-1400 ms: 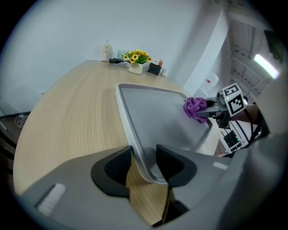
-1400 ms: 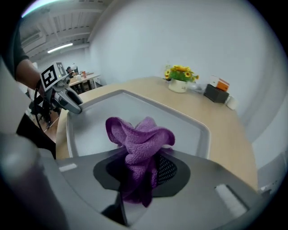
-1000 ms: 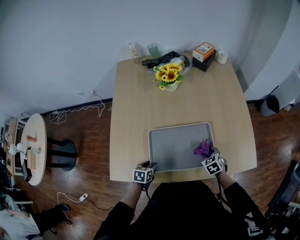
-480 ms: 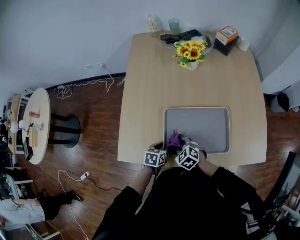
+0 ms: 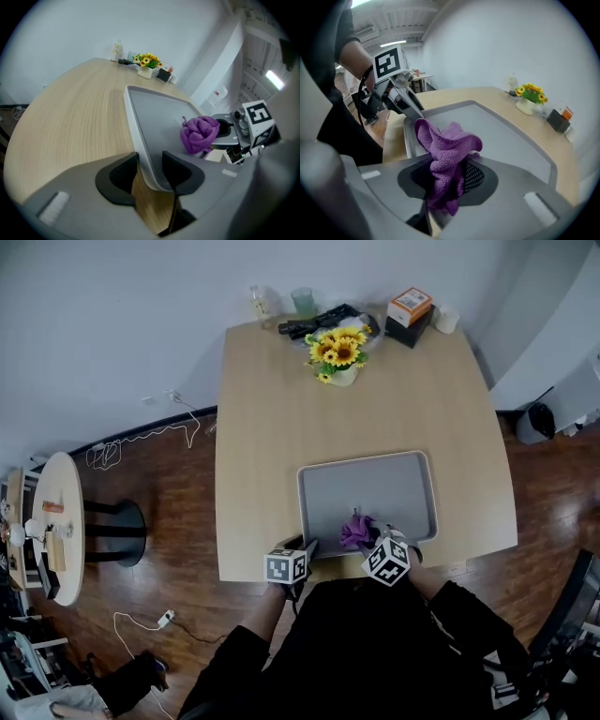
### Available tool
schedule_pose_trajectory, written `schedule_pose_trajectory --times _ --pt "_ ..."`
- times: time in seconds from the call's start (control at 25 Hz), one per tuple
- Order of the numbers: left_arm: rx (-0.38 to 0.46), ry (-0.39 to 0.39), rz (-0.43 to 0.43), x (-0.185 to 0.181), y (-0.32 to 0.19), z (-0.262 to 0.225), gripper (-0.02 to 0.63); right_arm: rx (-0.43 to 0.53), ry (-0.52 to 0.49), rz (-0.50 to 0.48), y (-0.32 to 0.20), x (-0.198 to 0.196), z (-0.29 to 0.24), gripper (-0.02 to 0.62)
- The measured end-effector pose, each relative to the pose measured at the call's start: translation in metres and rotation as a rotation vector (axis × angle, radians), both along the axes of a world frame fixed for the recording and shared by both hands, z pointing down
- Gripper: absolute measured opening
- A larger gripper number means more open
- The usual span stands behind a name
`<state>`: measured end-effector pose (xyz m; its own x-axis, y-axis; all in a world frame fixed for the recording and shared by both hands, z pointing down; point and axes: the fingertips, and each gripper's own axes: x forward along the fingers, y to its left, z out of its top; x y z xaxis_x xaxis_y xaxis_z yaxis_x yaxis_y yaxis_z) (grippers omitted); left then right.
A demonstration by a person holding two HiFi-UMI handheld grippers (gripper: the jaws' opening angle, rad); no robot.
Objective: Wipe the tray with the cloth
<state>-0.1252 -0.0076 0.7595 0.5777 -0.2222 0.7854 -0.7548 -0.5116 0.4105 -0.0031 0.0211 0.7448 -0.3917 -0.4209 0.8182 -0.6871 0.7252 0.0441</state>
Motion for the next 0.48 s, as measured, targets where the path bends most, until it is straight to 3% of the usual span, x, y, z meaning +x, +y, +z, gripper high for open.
schedule_pose_trajectory --times 0.28,0.36,0.48 --pt "0.006 -0.034 -0.012 0.001 0.004 0.001 0.153 -0.015 0.088 0.31 0.039 0.167 -0.001 0.106" --pt "0.011 -0.046 -0.018 0.003 0.004 0.0 0.153 -0.029 0.065 0.335 0.04 0.183 -0.003 0.107" --pt "0.014 -0.058 -0.032 0.005 0.005 -0.001 0.153 -0.023 0.076 0.271 0.025 0.184 -0.001 0.107"
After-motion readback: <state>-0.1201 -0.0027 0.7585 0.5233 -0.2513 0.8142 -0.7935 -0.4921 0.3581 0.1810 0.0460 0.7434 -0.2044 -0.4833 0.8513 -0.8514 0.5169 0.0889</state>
